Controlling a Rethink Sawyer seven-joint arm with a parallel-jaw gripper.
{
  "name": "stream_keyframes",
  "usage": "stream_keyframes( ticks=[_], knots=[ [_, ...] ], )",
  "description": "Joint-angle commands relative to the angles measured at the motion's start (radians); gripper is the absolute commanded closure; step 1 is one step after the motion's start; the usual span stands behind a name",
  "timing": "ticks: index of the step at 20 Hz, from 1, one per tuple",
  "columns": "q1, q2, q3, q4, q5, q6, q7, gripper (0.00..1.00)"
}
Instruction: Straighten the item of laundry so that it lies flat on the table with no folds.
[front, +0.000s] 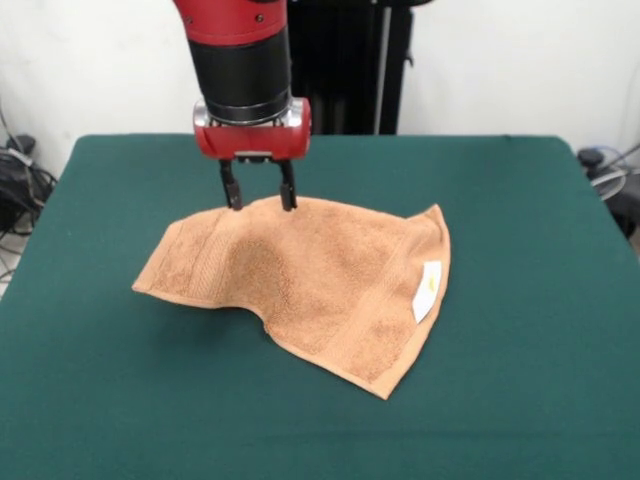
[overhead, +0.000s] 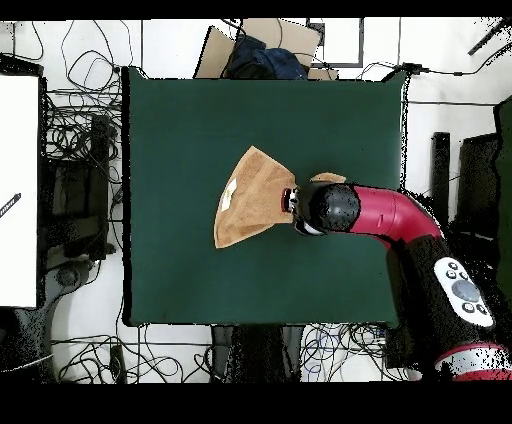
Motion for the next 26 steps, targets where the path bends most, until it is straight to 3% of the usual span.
stream_keyframes(
  ticks=[1, 9, 17, 26],
  knots=[
    [0.01, 0.0, -0.011, 0.072, -0.054, -0.071, 0.027, 0.0],
    [0.014, 0.009, -0.014, 0.063, -0.053, -0.078, 0.034, 0.0],
    [0.074, -0.109, -0.057, 0.151, -0.035, -0.074, 0.118, 0.0],
    [0.145, -0.174, -0.151, 0.226, 0.006, -0.117, 0.225, 0.0]
  ],
)
